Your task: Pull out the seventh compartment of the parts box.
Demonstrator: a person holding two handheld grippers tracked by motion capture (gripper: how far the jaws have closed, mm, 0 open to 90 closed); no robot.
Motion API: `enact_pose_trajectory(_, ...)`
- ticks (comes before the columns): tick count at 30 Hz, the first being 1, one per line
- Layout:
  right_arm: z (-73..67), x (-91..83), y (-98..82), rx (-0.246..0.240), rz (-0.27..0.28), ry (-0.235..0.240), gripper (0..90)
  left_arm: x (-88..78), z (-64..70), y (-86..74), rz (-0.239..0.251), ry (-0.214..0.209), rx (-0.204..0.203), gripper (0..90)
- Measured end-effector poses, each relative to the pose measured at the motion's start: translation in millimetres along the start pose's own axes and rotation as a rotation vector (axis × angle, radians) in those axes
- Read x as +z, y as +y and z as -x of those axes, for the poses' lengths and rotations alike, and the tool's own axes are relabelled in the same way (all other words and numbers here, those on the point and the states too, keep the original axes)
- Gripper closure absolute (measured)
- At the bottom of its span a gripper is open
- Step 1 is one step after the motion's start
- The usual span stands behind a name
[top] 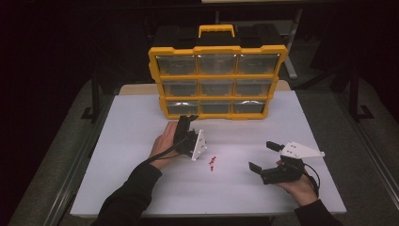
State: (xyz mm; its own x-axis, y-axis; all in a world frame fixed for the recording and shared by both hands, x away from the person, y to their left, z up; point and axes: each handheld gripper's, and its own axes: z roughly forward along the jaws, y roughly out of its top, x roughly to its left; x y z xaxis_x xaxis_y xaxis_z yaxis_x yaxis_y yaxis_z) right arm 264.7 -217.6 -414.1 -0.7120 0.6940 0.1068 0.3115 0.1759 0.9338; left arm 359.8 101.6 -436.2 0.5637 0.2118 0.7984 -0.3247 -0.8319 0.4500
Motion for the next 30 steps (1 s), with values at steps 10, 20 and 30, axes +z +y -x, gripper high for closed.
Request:
enact_pose_trajectory(10,-0.2,0.1,-0.1,0.0,0.0,0.0,0.0,1.0,3.3,0.5,-0.018,0.022,0.064,0.0)
enact_pose_trajectory(20,-0.2,0.1,-0.1,0.001,-0.001,0.0,0.0,2.8,7.7,1.8,-0.037,0.06,0.138,0.0)
enact_pose_trajectory(30,0.2,0.2,-0.1,-0.003,0.002,0.0,0.0,5.1,8.1,0.7,-0.071,0.094,0.175,0.1)
